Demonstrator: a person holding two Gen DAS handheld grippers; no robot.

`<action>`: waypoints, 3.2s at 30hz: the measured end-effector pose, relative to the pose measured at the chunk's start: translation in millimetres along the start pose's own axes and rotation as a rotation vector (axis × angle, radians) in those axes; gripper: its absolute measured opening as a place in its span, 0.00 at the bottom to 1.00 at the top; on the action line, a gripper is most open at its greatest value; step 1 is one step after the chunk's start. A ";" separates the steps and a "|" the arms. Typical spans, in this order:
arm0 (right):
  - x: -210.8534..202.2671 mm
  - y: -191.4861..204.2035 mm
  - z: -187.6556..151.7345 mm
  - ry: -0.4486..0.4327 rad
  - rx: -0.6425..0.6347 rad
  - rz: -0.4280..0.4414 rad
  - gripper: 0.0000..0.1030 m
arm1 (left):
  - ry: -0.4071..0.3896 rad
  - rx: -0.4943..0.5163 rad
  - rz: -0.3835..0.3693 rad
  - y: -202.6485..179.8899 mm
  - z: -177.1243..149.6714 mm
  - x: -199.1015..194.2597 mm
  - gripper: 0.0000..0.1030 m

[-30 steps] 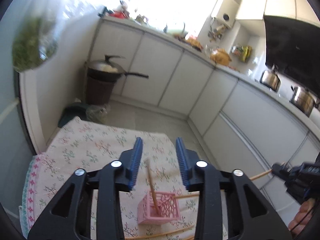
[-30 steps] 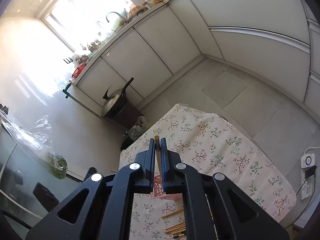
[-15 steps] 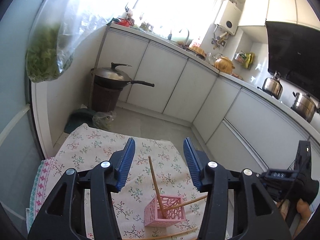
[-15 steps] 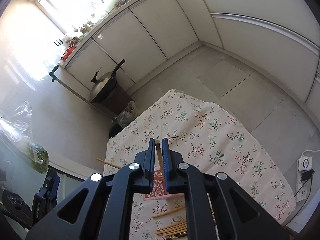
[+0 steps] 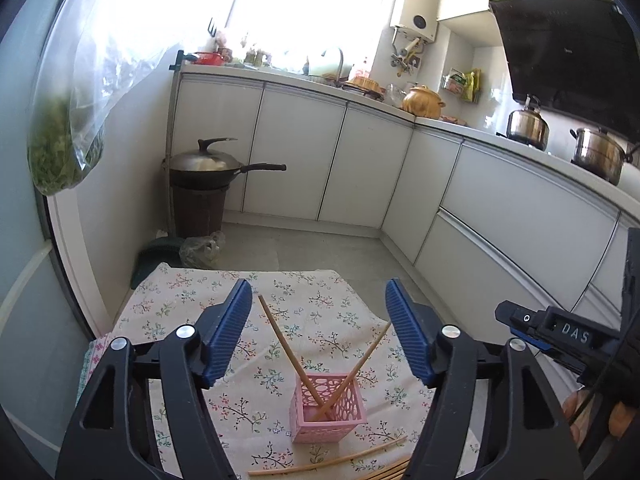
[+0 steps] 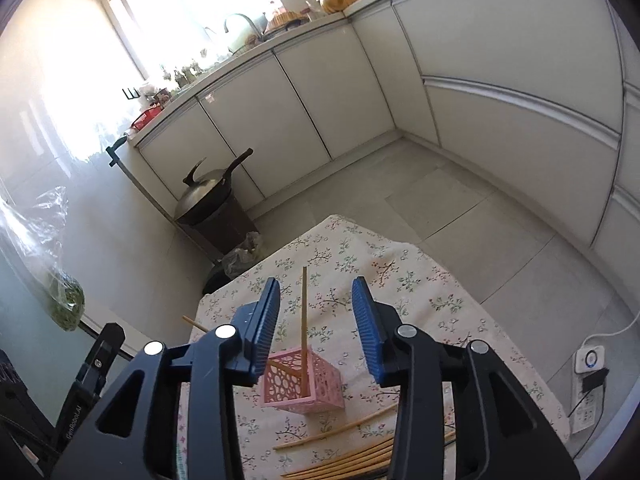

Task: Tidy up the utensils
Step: 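Withdraw both open tools up from the pink holder, then lower the left tool to the pile and grasp a chopstick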

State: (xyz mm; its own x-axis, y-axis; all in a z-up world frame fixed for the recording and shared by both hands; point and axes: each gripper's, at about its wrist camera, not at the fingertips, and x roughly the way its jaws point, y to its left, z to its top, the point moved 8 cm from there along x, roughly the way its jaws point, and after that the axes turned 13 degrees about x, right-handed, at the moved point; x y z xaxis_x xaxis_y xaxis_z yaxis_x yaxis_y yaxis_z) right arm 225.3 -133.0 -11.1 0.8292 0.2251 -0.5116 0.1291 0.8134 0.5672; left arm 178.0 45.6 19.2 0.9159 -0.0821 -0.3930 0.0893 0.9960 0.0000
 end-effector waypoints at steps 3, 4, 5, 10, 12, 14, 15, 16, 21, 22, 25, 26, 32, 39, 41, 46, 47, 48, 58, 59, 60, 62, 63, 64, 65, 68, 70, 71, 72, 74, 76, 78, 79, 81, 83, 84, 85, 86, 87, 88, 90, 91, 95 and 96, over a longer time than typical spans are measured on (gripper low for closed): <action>-10.6 1.4 -7.9 -0.054 -0.070 -0.033 0.47 | -0.006 0.027 0.015 -6.8 -0.6 -3.8 0.74; -14.3 1.5 -10.1 -0.068 -0.084 -0.040 0.49 | -0.005 0.038 0.023 -9.1 -1.2 -4.8 0.75; -17.6 1.6 -11.6 -0.080 -0.098 -0.046 0.51 | -0.004 0.046 0.030 -11.1 -2.0 -5.7 0.76; -35.1 0.2 -15.2 -0.140 -0.147 -0.062 0.61 | 0.005 0.076 0.046 -17.7 -6.6 -7.7 0.80; -39.1 -2.8 -16.4 -0.148 -0.155 -0.070 0.63 | 0.007 0.078 0.049 -19.4 -8.0 -8.8 0.82; -42.0 -8.3 -18.5 -0.155 -0.162 -0.085 0.67 | 0.008 0.082 0.049 -21.4 -9.1 -10.7 0.85; -42.8 -10.6 -20.0 -0.158 -0.164 -0.091 0.69 | 0.007 0.086 0.049 -22.7 -9.5 -11.7 0.86; -43.8 -13.9 -21.3 -0.160 -0.167 -0.101 0.71 | 0.005 0.092 0.051 -24.0 -10.0 -12.8 0.87; -49.4 -28.9 -26.1 -0.175 -0.160 -0.144 0.78 | 0.014 0.113 0.059 -30.0 -16.6 -14.9 0.92; -51.2 -33.1 -25.7 -0.185 -0.157 -0.153 0.82 | 0.018 0.115 0.057 -30.8 -18.4 -15.1 0.93; -55.5 -43.3 -25.4 -0.201 -0.144 -0.171 0.90 | 0.033 0.127 0.047 -34.0 -23.8 -13.1 0.93; -56.6 -48.2 -25.4 -0.203 -0.139 -0.177 0.91 | 0.040 0.135 0.043 -35.9 -25.5 -11.6 0.93; -57.6 -76.0 -33.2 -0.162 -0.103 -0.203 0.93 | 0.112 0.190 -0.004 -50.8 -42.7 1.6 0.93; -59.0 -146.6 -64.3 -0.022 0.070 -0.258 0.93 | 0.199 0.321 -0.180 -97.3 -64.4 22.0 0.93; -59.7 -168.0 -76.2 0.024 0.130 -0.278 0.93 | 0.266 0.351 -0.320 -123.3 -76.3 30.8 0.93; -60.9 -208.4 -102.7 0.116 0.227 -0.322 0.93 | 0.449 0.450 -0.536 -183.1 -118.5 58.2 0.93; -62.3 -214.9 -104.8 0.121 0.241 -0.332 0.93 | 0.484 0.471 -0.556 -191.8 -127.8 63.9 0.93; -63.3 -219.5 -105.7 0.123 0.249 -0.340 0.94 | 0.527 0.497 -0.572 -201.7 -139.4 72.3 0.93; -49.8 -243.4 -116.8 0.227 0.330 -0.333 0.93 | 0.831 0.547 -0.471 -205.9 -222.6 160.1 0.91; -46.8 -243.3 -119.7 0.245 0.337 -0.326 0.93 | 0.836 0.535 -0.459 -202.2 -224.6 167.2 0.89; -45.3 -243.4 -121.5 0.255 0.338 -0.323 0.93 | 0.842 0.519 -0.452 -198.8 -226.5 173.9 0.84; -42.3 -243.1 -123.7 0.270 0.336 -0.322 0.93 | 0.862 0.513 -0.453 -196.9 -231.2 181.5 0.70; -41.7 -242.9 -124.5 0.274 0.336 -0.323 0.93 | 0.876 0.521 -0.449 -196.6 -235.0 185.2 0.63; -41.3 -243.6 -125.4 0.280 0.339 -0.323 0.93 | 0.881 0.535 -0.433 -195.8 -237.7 188.3 0.57; -40.8 -244.2 -125.8 0.284 0.343 -0.322 0.93 | 0.887 0.549 -0.414 -194.6 -240.1 191.3 0.54; -40.3 -246.0 -126.6 0.292 0.355 -0.322 0.93 | 0.891 0.574 -0.382 -193.1 -242.0 196.2 0.46; -40.0 -246.8 -126.4 0.295 0.358 -0.322 0.93 | 0.901 0.578 -0.372 -191.4 -242.2 196.7 0.33; -40.0 -246.6 -126.8 0.297 0.358 -0.321 0.93 | 0.908 0.580 -0.366 -190.0 -242.8 196.4 0.30; -39.6 -246.1 -127.0 0.299 0.357 -0.319 0.93 | 0.912 0.583 -0.361 -188.0 -243.0 195.2 0.24; -38.9 -244.3 -127.6 0.304 0.352 -0.317 0.93 | 0.913 0.583 -0.356 -186.4 -244.6 191.6 0.21; -37.1 -243.4 -129.8 0.318 0.355 -0.315 0.93 | 0.903 0.578 -0.354 -177.4 -244.9 186.6 0.15; -35.4 -243.5 -131.9 0.326 0.363 -0.318 0.93 | 0.884 0.562 -0.343 -174.3 -244.2 177.1 0.13; -33.4 -243.9 -133.5 0.335 0.373 -0.318 0.93 | 0.862 0.565 -0.336 -172.5 -243.2 172.3 0.12; -27.8 -244.8 -137.0 0.353 0.401 -0.313 0.93 | 0.828 0.580 -0.310 -166.5 -242.6 160.1 0.11; -19.4 -245.1 -142.7 0.382 0.446 -0.302 0.93 | 0.786 0.577 -0.298 -163.1 -234.7 144.5 0.11; -14.4 -243.9 -144.8 0.391 0.469 -0.292 0.93 | 0.758 0.569 -0.299 -160.5 -228.3 133.9 0.10; -8.1 -241.8 -147.1 0.404 0.486 -0.284 0.93 | 0.736 0.565 -0.299 -157.7 -222.8 124.1 0.10; -2.4 -239.3 -149.2 0.414 0.496 -0.278 0.93 | 0.714 0.558 -0.296 -152.8 -216.0 112.9 0.10; 4.8 -236.9 -151.6 0.429 0.512 -0.270 0.93 | 0.694 0.552 -0.295 -150.9 -210.2 103.1 0.10; 12.9 -234.8 -154.4 0.449 0.540 -0.260 0.93 | 0.670 0.545 -0.293 -148.6 -202.6 91.5 0.08; 27.2 -230.7 -157.8 0.485 0.592 -0.235 0.86 | 0.612 0.515 -0.293 -136.4 -184.4 66.2 0.06; 33.0 -228.4 -159.0 0.502 0.604 -0.227 0.77 | 0.589 0.493 -0.297 -134.4 -177.0 55.4 0.04; 55.9 -215.1 -159.0 0.530 0.596 -0.219 0.57 | 0.493 0.415 -0.312 -126.1 -152.9 14.6 0.04; 60.9 -212.4 -159.6 0.538 0.597 -0.217 0.47 | 0.475 0.407 -0.316 -123.7 -149.0 3.5 0.04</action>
State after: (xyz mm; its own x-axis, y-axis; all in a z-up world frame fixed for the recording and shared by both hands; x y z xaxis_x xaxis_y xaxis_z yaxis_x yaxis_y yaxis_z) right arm 161.6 -206.4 -265.7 0.3992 0.4451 -0.8016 0.6485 0.4810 0.5900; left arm 111.9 -72.7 -119.3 0.5599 -0.2485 -0.7904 0.5473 0.8271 0.1277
